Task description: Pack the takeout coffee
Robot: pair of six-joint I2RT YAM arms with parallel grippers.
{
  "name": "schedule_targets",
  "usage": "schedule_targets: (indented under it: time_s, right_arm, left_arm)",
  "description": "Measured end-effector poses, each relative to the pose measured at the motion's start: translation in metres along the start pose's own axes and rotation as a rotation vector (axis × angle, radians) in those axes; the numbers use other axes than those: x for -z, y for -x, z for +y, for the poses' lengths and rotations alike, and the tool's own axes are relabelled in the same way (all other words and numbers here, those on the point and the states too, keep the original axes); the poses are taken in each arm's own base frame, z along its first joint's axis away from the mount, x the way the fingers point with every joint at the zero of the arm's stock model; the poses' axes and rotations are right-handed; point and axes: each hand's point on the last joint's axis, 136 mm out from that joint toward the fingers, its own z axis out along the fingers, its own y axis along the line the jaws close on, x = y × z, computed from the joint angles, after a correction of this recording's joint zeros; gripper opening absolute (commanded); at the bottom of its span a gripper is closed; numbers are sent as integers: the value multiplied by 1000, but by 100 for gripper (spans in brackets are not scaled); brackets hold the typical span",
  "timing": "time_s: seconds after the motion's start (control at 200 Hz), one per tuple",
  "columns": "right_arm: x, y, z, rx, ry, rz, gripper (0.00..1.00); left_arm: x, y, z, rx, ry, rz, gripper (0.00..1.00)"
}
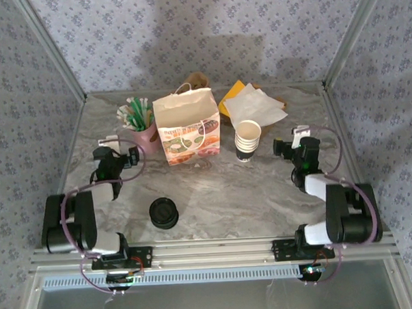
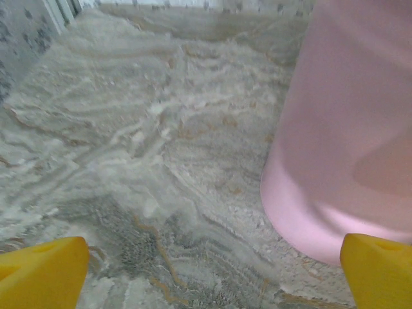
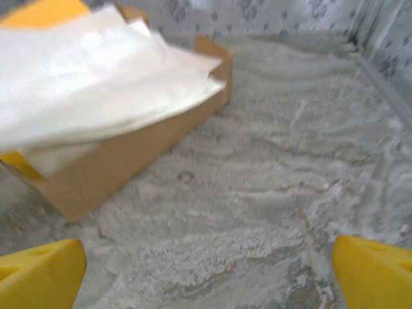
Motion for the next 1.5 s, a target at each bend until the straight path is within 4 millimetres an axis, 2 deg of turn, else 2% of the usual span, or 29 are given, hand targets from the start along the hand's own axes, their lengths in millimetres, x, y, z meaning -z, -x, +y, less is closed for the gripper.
schedule_targets:
  time_s: [0.125,0.21,0.25,0.33,0.375,0.425,0.5,0.625,0.75,0.824,0.904,1.019,1.169,1.344,1.504]
  right_arm:
    - [31,67,-17,-206,-16,-49,100]
    - [59,125,-30,-394,47,-109,100]
    - [72,143,-34,-477,86,-130,100]
    - [93,161,-36,-606,139,-116,100]
    - [101,166,-27,-652,174,-79,100]
    - [108,171,-12,-675,213,-35,100]
    - [118,175,5,-698,253,28,100]
    - [138,179,25,-695,272,111,100]
    - [158,182,48,-633,288,184,100]
    - [165,180,64,-566,292,237,99]
    - [168,177,79,-474,277,309,99]
    - [163,168,99,-339,255,417,98]
    - [161,161,128,-192,269,513,96]
    - [160,174,169,-74,321,524,93]
    - [142,185,204,-16,345,525,92]
  left_arm:
    - [31,48,-1,31,-2,-71,100]
    - [60,93,-3,76,-9,-113,100]
    - [74,114,-2,116,-9,-126,100]
    - [102,147,2,268,14,-127,100]
    - [120,162,4,354,17,-130,100]
    - [136,170,3,429,1,-131,100]
    - [152,165,-2,531,-38,-108,100]
    - [165,132,-19,651,-88,16,99]
    - [174,99,-41,643,-104,183,97]
    - [182,88,-55,598,-111,273,95]
    - [192,90,-72,537,-126,342,94]
    - [201,102,-98,428,-156,414,92]
    - [201,112,-128,259,-147,508,92]
    - [195,116,-131,201,-96,544,92]
    - [192,122,-134,207,-94,540,92]
